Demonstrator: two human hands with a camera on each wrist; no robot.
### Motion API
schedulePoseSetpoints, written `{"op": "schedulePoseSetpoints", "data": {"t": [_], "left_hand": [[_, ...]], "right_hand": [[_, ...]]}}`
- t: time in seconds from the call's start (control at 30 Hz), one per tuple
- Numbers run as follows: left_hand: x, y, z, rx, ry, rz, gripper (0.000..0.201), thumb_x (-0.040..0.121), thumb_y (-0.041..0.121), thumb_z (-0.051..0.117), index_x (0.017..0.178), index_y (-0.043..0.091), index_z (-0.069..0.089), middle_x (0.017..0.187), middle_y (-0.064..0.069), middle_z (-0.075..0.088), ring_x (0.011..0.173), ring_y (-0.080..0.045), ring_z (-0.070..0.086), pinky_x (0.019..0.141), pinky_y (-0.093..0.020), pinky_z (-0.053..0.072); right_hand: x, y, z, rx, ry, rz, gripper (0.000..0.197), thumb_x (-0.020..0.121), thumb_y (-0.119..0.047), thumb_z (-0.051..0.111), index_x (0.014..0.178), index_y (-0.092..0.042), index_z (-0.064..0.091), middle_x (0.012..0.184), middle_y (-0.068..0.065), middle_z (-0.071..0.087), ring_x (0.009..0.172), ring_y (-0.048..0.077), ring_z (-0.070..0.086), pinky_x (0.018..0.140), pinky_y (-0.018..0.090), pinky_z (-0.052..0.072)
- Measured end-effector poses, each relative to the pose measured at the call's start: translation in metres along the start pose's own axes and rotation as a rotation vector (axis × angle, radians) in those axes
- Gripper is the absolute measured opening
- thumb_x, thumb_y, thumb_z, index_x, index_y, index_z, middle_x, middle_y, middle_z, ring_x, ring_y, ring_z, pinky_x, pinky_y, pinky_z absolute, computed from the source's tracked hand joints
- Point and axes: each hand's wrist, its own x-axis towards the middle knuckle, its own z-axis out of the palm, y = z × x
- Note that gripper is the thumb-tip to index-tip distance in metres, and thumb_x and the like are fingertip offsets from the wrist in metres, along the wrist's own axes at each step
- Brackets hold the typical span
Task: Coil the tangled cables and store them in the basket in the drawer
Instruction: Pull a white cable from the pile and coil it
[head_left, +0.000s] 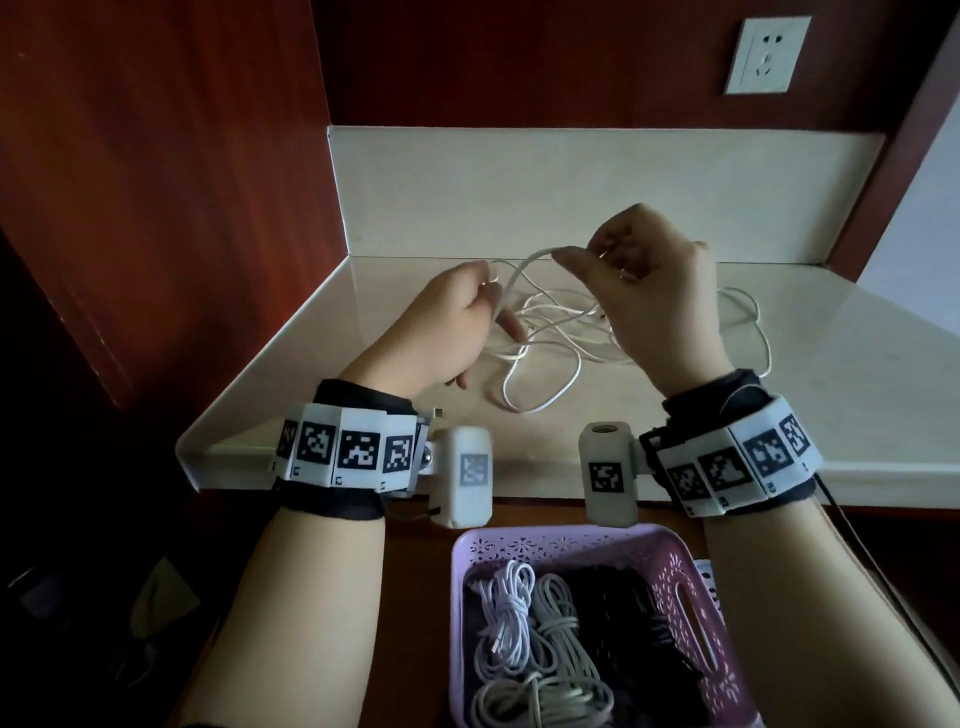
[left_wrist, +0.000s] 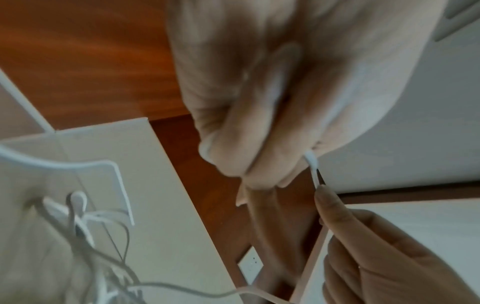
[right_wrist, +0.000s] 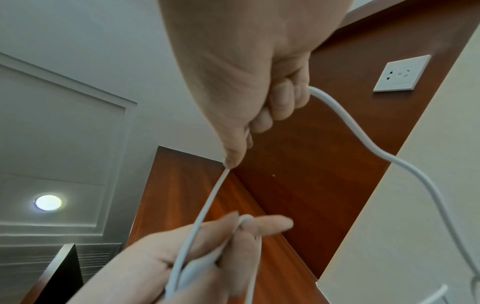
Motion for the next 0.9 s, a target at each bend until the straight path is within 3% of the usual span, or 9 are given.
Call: {"op": "schedulePoseSetpoints", "data": {"t": [0.13, 0.27, 0.43, 0.53, 0.63, 0.73, 0.8, 0.87, 0.9], "left_hand": [[-0.007, 0.013, 0.004, -0.31, -0.077, -0.032, 0.038, 0.105, 0.024, 0.028, 0.111, -0.001, 0.055, 0.052, -0.006, 0.062, 0.025, -0.012, 0.024, 0.03, -0.017, 0.015], [-0.019, 0.027, 0.001, -0.29, -0.276, 0.064, 0.063, 0.104, 0.039, 0.015, 0.074, 0.013, 0.064, 0.033, 0.003, 0.049, 0.021, -0.008, 0.018, 0.031, -0.023, 0.005], [-0.016, 0.022, -0.002, -0.578, -0.356, 0.103, 0.042, 0.104, 0.026, 0.028, 0.12, -0.002, 0.054, 0.064, -0.01, 0.067, 0.02, -0.007, 0.024, 0.03, -0.011, 0.012], [-0.013, 0.016, -0.004, -0.701, -0.284, 0.153, 0.043, 0.104, 0.027, 0.026, 0.122, -0.001, 0.053, 0.065, -0.009, 0.067, 0.021, -0.003, 0.026, 0.03, -0.006, 0.016], [-0.011, 0.012, -0.012, -0.883, -0.219, 0.208, 0.051, 0.102, 0.033, 0.021, 0.126, -0.003, 0.047, 0.076, -0.005, 0.071, 0.022, 0.0, 0.029, 0.027, -0.009, 0.018], [-0.015, 0.015, -0.024, -0.972, -0.204, 0.264, 0.055, 0.103, 0.033, 0.009, 0.127, -0.003, 0.042, 0.095, -0.001, 0.073, 0.023, 0.002, 0.032, 0.027, -0.01, 0.021], [-0.02, 0.02, -0.032, -0.981, -0.179, 0.31, 0.054, 0.104, 0.031, 0.006, 0.125, -0.002, 0.043, 0.107, -0.001, 0.071, 0.024, 0.003, 0.031, 0.028, -0.01, 0.019], [-0.022, 0.023, -0.037, -1.023, -0.189, 0.357, 0.055, 0.104, 0.031, 0.005, 0.124, -0.003, 0.044, 0.119, -0.002, 0.066, 0.024, 0.002, 0.033, 0.028, -0.009, 0.019], [-0.023, 0.025, -0.038, -1.043, -0.199, 0.376, 0.056, 0.104, 0.031, 0.005, 0.124, -0.003, 0.044, 0.125, -0.003, 0.062, 0.024, 0.002, 0.034, 0.028, -0.009, 0.019]], "right_hand": [[-0.002, 0.002, 0.005, -0.011, 0.125, 0.039, 0.037, 0.076, -0.046, 0.071, 0.069, -0.014, 0.057, 0.043, -0.006, 0.035, 0.044, 0.015, 0.03, 0.048, 0.029, 0.028], [-0.001, 0.004, 0.008, 0.019, 0.171, 0.032, 0.037, 0.076, -0.043, 0.074, 0.066, -0.011, 0.058, 0.047, -0.001, 0.034, 0.047, 0.013, 0.028, 0.049, 0.027, 0.027], [0.002, 0.009, 0.016, 0.11, 0.089, 0.159, 0.041, 0.08, -0.039, 0.072, 0.06, -0.008, 0.053, 0.049, -0.007, 0.035, 0.049, 0.005, 0.029, 0.05, 0.017, 0.025], [0.003, 0.012, 0.026, 0.269, -0.085, 0.226, 0.033, 0.09, -0.026, 0.063, 0.069, 0.0, 0.06, 0.052, 0.003, 0.046, 0.05, 0.008, 0.039, 0.051, 0.019, 0.033], [0.0, 0.012, 0.037, 0.295, -0.315, 0.237, 0.018, 0.095, -0.025, 0.053, 0.083, -0.019, 0.065, 0.07, 0.0, 0.063, 0.069, 0.009, 0.056, 0.074, 0.027, 0.045], [-0.01, 0.017, 0.045, 0.078, -0.573, 0.193, 0.02, 0.098, -0.025, 0.048, 0.108, -0.02, 0.065, 0.109, -0.009, 0.064, 0.107, 0.002, 0.053, 0.112, 0.038, 0.023], [-0.015, 0.021, 0.046, -0.033, -0.69, 0.164, 0.027, 0.098, -0.019, 0.048, 0.123, -0.018, 0.058, 0.143, -0.005, 0.045, 0.138, 0.007, 0.029, 0.116, 0.041, -0.001], [-0.016, 0.021, 0.045, -0.052, -0.696, 0.152, 0.025, 0.098, -0.014, 0.047, 0.121, -0.016, 0.057, 0.15, 0.004, 0.035, 0.145, 0.016, 0.017, 0.116, 0.042, 0.0], [-0.016, 0.022, 0.044, -0.041, -0.659, 0.156, 0.022, 0.098, -0.014, 0.046, 0.116, -0.015, 0.058, 0.143, 0.01, 0.044, 0.141, 0.019, 0.028, 0.116, 0.045, 0.008]]}}
